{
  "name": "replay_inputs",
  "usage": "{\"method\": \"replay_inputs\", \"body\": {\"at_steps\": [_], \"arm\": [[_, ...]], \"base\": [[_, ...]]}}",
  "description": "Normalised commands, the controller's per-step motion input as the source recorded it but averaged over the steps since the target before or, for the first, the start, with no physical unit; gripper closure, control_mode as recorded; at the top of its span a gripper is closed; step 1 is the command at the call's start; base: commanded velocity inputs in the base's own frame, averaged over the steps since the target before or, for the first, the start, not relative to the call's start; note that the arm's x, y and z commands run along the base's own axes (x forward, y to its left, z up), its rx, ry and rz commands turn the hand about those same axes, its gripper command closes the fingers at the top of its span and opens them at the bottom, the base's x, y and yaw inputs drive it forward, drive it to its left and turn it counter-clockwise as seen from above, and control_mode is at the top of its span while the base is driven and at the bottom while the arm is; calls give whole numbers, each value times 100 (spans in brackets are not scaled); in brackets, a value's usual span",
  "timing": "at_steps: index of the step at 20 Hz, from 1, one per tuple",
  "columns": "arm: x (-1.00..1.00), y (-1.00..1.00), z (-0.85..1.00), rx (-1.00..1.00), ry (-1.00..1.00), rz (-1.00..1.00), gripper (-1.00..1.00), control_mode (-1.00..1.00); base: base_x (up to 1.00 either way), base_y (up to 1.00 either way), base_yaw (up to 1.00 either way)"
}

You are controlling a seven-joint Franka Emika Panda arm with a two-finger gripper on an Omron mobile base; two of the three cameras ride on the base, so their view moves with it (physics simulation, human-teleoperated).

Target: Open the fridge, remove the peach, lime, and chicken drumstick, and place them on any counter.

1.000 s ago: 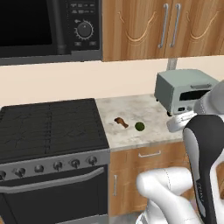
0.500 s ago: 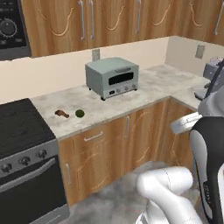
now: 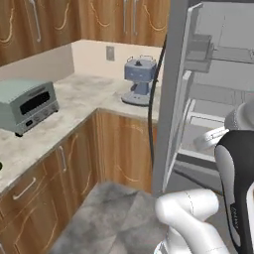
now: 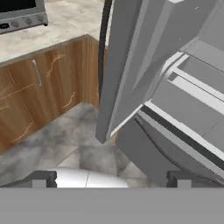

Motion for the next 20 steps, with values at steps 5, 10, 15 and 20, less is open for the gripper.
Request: {"method": "replay_inputs", "body": {"at_steps": [5,10,15,20], "arm": [[0,0,0,0,0,0,-100,100],[0,0,0,0,0,0,-100,100],[0,0,0,0,0,0,-100,100],[0,0,0,0,0,0,-100,100]], "base": [[-47,-5,-79],[-41,-10,-69],[-2,3,-39],[9,0,-2]]}}
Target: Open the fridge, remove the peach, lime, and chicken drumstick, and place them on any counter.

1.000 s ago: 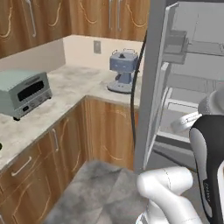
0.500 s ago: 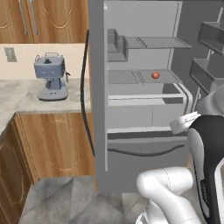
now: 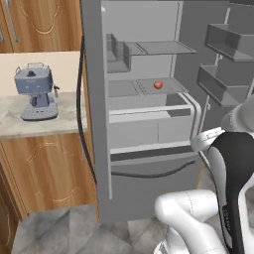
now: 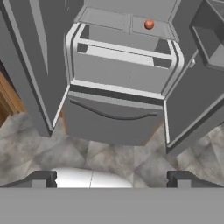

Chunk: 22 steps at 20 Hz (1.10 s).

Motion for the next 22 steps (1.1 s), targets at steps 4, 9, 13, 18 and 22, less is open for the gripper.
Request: {"method": "replay_inputs", "body": {"at_steps": [4,9,13,18,22], "arm": [[0,0,0,0,0,0,-100,100],[0,0,0,0,0,0,-100,100],[0,0,0,0,0,0,-100,100],[0,0,0,0,0,0,-100,100],[0,0,0,0,0,0,-100,100]], "base": [[64,-4,-5],[61,-5,-10],[70,-12,-8],[79,-30,-1],[83,-35,0]]}}
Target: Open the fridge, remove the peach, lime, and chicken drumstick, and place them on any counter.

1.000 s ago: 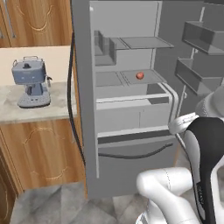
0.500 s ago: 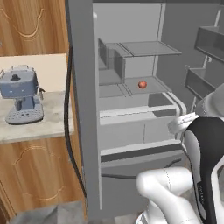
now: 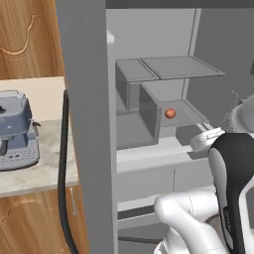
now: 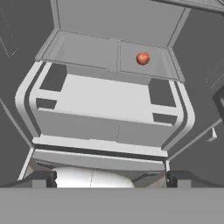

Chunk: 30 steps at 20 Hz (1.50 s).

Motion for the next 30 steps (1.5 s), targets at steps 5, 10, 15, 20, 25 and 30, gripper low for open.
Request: {"method": "replay_inputs", "body": {"at_steps": [5,10,15,20,25,30], "arm": [[0,0,0,0,0,0,-100,100],[0,0,0,0,0,0,-100,100],[27,-4,-39,1,4,0,-100,-100],[56,-25,-48,9,0,-1,-100,-100],[46,-17,-50,1,-3,-4,-100,-100],[51,0,-49,-8,1,-6,-100,-100]], "base": [[76,-36,0],[43,-11,-1],[0,0,0],[0,0,0],[0,0,0],[0,0,0]]}}
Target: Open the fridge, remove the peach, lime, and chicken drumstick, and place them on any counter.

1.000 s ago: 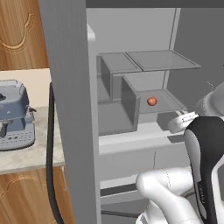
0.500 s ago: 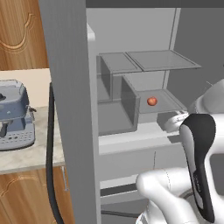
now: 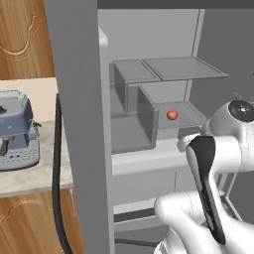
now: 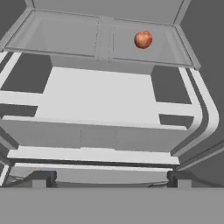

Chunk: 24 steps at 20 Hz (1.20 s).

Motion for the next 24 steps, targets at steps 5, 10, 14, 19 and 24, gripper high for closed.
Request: {"method": "replay_inputs", "body": {"at_steps": [5,10,14,19,24], "arm": [[63,-3,-28,-5,2,-8,-100,-100],[66,-29,-25,0,0,-5,-100,-100],[48,-20,0,6,2,-1,-100,-100],[37,-27,0,8,0,0,-100,-100],[36,-31,0,2,0,-1,-100,-100]], "base": [[0,0,0],[0,0,0],[0,0,0],[0,0,0],[0,0,0]]}}
